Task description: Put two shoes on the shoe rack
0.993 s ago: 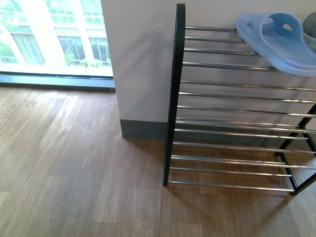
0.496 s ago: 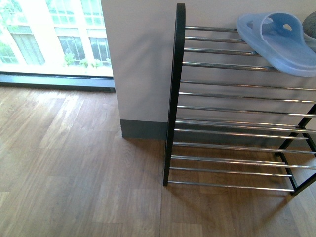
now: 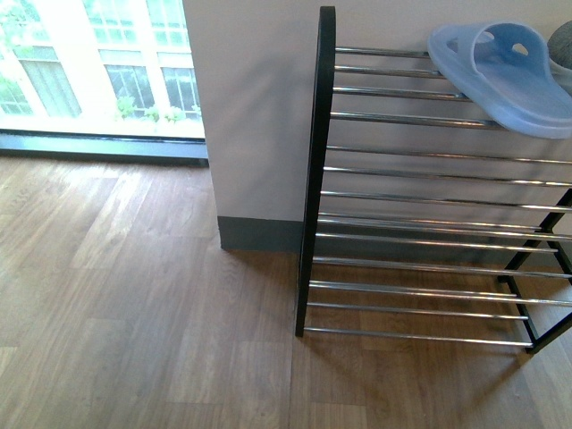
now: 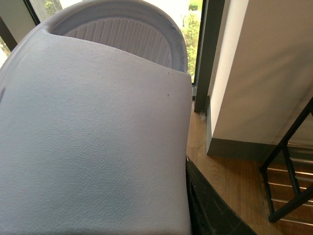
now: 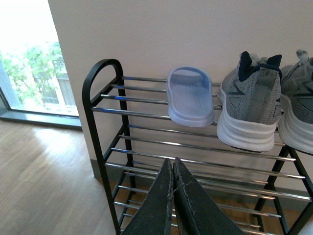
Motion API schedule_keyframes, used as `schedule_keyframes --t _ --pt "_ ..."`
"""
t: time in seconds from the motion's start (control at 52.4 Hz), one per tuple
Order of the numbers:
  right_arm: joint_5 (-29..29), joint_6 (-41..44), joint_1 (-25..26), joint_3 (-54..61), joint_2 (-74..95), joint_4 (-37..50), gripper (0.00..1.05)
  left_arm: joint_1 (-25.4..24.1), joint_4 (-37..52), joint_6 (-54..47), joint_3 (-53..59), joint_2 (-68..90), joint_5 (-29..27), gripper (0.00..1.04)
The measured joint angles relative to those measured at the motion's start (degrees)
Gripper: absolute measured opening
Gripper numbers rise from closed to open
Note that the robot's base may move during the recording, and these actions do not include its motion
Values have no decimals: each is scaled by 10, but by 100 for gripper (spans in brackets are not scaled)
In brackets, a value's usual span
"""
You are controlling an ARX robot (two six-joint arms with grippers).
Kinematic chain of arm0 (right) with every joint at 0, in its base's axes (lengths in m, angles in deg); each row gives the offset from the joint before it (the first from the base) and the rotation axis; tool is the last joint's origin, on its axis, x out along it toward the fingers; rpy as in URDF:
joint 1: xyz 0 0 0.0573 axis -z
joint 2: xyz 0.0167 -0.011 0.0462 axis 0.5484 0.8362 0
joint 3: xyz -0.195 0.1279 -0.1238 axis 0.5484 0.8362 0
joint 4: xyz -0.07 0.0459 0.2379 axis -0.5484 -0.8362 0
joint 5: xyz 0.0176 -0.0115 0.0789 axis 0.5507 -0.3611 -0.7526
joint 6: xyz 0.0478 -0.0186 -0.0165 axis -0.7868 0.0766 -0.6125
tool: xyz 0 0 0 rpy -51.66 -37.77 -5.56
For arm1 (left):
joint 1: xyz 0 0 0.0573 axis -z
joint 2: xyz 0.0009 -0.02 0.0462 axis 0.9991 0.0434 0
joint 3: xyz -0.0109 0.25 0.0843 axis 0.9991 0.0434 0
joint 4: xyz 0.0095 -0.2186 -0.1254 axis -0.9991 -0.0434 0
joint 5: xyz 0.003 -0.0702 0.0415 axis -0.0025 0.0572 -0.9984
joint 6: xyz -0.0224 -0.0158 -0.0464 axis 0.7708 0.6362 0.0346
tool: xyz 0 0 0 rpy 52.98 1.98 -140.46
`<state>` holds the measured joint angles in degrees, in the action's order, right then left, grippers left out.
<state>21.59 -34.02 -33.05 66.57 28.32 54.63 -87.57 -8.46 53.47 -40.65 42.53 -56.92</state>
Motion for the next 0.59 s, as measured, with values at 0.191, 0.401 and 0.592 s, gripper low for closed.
schedule_keyframes --t 0.191,0.401,0.592 --pt "0 0 0 0 0 0 27 0 0 0 0 0 -1 2" --pt "-1 0 0 0 0 0 62 0 0 0 0 0 -2 2" --pt "-2 0 0 0 -1 0 92 0 0 0 0 0 -2 2"
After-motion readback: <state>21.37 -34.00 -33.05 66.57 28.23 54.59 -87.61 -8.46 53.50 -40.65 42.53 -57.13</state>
